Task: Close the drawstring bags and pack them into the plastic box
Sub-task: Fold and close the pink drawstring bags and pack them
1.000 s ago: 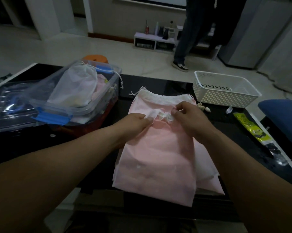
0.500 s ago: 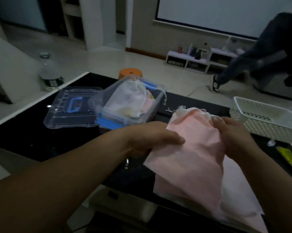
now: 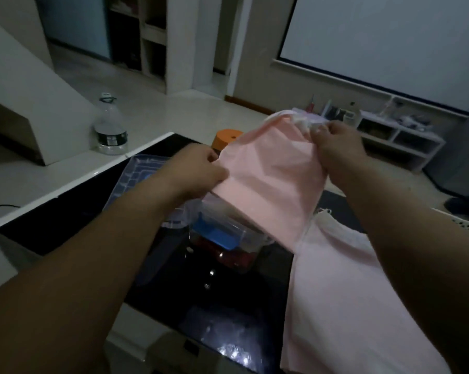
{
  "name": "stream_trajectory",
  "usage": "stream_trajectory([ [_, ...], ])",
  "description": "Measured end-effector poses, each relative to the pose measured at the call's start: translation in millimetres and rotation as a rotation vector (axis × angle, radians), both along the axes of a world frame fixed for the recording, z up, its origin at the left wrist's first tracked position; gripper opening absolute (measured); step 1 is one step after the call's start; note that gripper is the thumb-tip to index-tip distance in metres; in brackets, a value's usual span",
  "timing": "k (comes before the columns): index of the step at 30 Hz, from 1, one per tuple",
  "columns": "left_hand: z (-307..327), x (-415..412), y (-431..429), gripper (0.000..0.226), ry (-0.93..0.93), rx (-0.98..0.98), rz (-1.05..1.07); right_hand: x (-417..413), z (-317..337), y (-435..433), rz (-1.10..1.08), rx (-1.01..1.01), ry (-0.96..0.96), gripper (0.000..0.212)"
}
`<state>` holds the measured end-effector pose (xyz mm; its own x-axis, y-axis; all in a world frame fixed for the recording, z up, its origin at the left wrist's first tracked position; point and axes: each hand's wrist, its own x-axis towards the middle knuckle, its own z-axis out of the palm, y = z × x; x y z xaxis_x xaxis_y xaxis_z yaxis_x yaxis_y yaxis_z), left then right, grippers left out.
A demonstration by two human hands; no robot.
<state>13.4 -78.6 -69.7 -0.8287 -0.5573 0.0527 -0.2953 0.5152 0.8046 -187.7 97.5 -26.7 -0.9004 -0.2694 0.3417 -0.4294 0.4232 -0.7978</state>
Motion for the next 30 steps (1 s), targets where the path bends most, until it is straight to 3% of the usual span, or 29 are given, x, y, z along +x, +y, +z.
stream_trajectory([
  [3,-15.4,-5.9,-10.4,0.040,-0.169,-0.443,0.085,-9.3,-30.3,-33.5,-0.032,0.141,-0.011,0.023],
  [5,-27.5,-12.9,2.0,0.057,-0.145,-0.632,-0.007,-11.4,-56.1,-46.9,-0.074,0.232,-0.046,0.022],
  [7,-35.4,-19.6,16.7,0.052,-0.168,-0.615,-0.215,-4.1,-70.5,-54.0,-0.140,0.303,0.001,0.020],
  [9,-37.4,-22.9,23.4,0.041,-0.300,-0.566,-0.334,9.4,-70.3,-54.2,-0.174,0.400,0.268,0.027],
  [11,-35.9,-25.1,22.4,0.040,-0.364,-0.495,-0.368,27.1,-65.7,-52.1,-0.043,0.520,0.466,0.038],
  [14,-30.9,-35.3,21.6,0.038,-0.406,-0.430,-0.374,43.2,-67.8,-58.5,0.215,0.821,0.289,0.059],
  [18,-28.7,-43.4,24.0,0.061,-0.492,-0.396,-0.358,25.0,-83.9,-77.5,0.253,1.017,-0.018,0.085],
  [22,-23.5,-44.8,22.7,0.052,-0.585,-0.324,-0.409,14.5,-100.4,-94.3,0.246,1.091,-0.166,0.082],
  [25,-19.8,-51.2,22.7,0.058,-0.657,-0.262,-0.425,13.2,-101.8,-97.5,0.304,1.218,-0.295,0.065],
  [30,-18.6,-60.4,26.2,0.062,-0.756,-0.289,-0.417,21.9,-92.1,-95.5,0.382,1.292,-0.247,0.074],
])
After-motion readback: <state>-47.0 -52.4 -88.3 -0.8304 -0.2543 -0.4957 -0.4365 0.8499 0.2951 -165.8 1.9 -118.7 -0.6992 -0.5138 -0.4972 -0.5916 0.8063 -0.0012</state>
